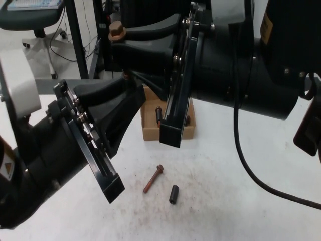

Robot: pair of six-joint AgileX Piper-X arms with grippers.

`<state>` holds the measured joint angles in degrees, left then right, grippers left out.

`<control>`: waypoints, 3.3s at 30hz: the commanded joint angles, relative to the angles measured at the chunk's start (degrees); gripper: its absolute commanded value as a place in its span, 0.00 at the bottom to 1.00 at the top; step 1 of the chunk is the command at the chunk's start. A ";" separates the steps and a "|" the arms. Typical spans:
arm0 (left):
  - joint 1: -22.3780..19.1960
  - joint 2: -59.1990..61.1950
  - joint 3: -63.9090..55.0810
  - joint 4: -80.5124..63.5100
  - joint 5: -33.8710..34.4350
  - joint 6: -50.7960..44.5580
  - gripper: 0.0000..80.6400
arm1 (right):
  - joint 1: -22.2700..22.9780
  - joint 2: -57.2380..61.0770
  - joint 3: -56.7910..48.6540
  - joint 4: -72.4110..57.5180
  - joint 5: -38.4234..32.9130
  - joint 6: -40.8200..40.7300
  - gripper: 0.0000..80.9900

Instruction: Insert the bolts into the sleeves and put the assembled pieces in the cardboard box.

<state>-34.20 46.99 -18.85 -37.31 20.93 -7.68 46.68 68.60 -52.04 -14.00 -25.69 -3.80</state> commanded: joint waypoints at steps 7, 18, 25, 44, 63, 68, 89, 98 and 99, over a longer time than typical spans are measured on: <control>0.00 -0.69 -0.63 -1.82 -2.96 -0.43 0.00 | -0.02 -0.17 -0.16 2.22 0.07 -1.74 0.01; 0.00 -0.69 -0.63 -5.02 -3.26 -0.53 0.00 | -0.12 -0.19 -0.16 9.09 0.97 -2.22 0.01; 0.00 -0.69 -0.63 -4.94 -3.26 -0.51 0.00 | -0.12 -0.19 -0.16 8.66 1.65 -2.22 0.01; 0.44 -0.69 -0.63 -2.87 -4.35 0.03 0.00 | -0.70 -3.89 -0.16 6.79 1.78 -1.76 0.53; 6.04 21.37 -28.21 41.71 2.88 -1.55 0.00 | -16.89 -12.21 -0.16 34.64 16.71 -0.45 0.01; 6.71 38.87 -45.23 55.52 5.41 -1.82 0.00 | -20.15 -12.48 -0.16 42.38 17.38 5.27 0.01; 9.62 86.39 -100.08 87.01 3.54 -1.41 0.00 | -26.83 -14.81 -0.16 51.23 17.38 5.57 0.01; 9.62 86.47 -100.71 86.94 8.26 2.14 0.17 | -26.83 -14.81 -0.16 51.47 17.68 5.57 0.01; 9.62 86.47 -100.87 87.07 9.30 1.97 0.24 | -26.83 -14.81 -0.16 51.47 17.68 5.57 0.01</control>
<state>-24.72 134.41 -118.97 49.77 27.61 -6.16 20.00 54.35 -51.89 37.31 -8.57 1.63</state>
